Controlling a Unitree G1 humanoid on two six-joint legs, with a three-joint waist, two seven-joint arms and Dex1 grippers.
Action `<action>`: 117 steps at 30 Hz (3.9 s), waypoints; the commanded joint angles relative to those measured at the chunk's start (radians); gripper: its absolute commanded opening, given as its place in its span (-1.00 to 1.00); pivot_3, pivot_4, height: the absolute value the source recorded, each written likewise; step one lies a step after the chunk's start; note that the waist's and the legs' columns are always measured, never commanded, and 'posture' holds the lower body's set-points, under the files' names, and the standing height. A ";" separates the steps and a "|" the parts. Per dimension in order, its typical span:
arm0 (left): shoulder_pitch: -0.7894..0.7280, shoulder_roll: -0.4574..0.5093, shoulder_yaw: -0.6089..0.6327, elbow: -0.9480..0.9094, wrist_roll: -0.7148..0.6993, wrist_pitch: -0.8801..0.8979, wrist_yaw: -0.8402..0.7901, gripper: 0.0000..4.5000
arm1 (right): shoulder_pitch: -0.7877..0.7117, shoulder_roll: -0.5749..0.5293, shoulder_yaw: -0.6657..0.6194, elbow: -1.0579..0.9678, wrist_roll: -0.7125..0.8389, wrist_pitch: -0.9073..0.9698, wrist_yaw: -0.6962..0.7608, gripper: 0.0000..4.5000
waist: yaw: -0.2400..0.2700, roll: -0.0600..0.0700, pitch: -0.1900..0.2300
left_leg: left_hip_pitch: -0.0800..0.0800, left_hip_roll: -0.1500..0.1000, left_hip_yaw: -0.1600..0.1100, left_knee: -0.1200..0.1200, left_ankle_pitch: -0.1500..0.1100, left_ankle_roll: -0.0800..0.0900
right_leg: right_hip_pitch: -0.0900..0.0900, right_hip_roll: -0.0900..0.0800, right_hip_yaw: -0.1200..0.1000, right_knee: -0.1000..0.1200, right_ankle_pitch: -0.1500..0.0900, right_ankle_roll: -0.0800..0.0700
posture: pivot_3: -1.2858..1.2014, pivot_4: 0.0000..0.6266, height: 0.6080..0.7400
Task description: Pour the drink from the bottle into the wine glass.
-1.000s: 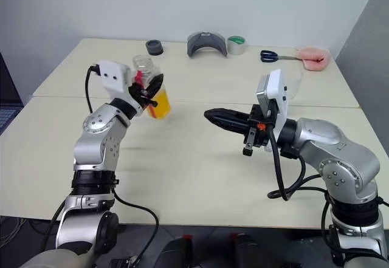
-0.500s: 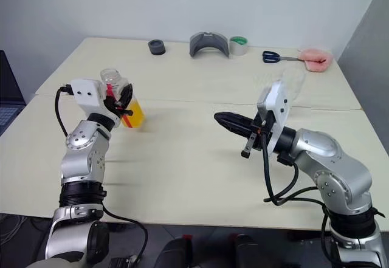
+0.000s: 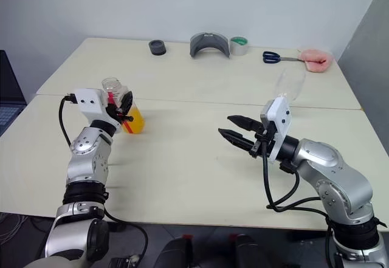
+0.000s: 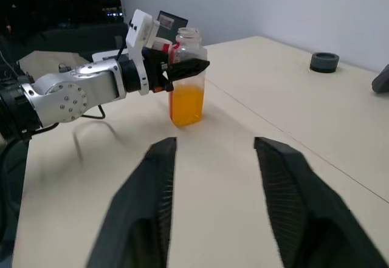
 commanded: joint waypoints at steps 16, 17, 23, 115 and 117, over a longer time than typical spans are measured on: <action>-0.097 0.028 0.015 0.146 -0.002 -0.153 -0.022 -0.21 | -0.035 0.019 -0.011 -0.039 0.021 0.017 -0.051 0.99 | 0.001 0.000 0.000 | 0.000 0.000 0.000 0.000 0.000 0.000 | 0.000 0.000 0.000 0.000 0.000 0.000 | 0.03 -0.52 1.00; -0.099 0.028 0.013 0.156 -0.001 -0.157 -0.022 -0.21 | -0.034 0.018 -0.010 -0.039 0.022 0.019 -0.048 0.99 | 0.001 0.000 0.000 | 0.000 0.000 0.000 0.000 0.000 0.000 | 0.000 0.000 0.000 0.000 0.000 0.000 | 0.03 -0.52 1.00; -0.093 0.018 0.007 0.173 -0.007 -0.162 -0.035 -0.07 | -0.037 0.024 -0.007 -0.043 0.019 0.024 -0.052 1.00 | 0.001 0.000 0.000 | 0.000 0.000 0.000 0.000 0.000 0.000 | 0.000 0.000 0.000 0.000 0.000 0.000 | 0.03 -0.52 1.00; 0.261 0.185 -0.199 -0.792 -0.346 0.562 -0.489 0.99 | -0.375 0.329 -0.173 1.110 -0.495 -0.548 -0.494 1.00 | -0.024 -0.003 -0.002 | 0.002 0.000 0.001 -0.001 0.000 0.000 | 0.000 0.000 0.002 0.002 0.000 0.000 | 0.03 -0.52 1.00; 0.267 0.181 -0.201 -0.801 -0.345 0.564 -0.488 0.99 | -0.386 0.332 -0.177 1.138 -0.493 -0.563 -0.492 1.00 | -0.024 -0.003 -0.002 | 0.002 0.000 0.001 -0.001 0.000 0.000 | 0.000 0.000 0.002 0.002 0.000 0.000 | 0.03 -0.52 1.00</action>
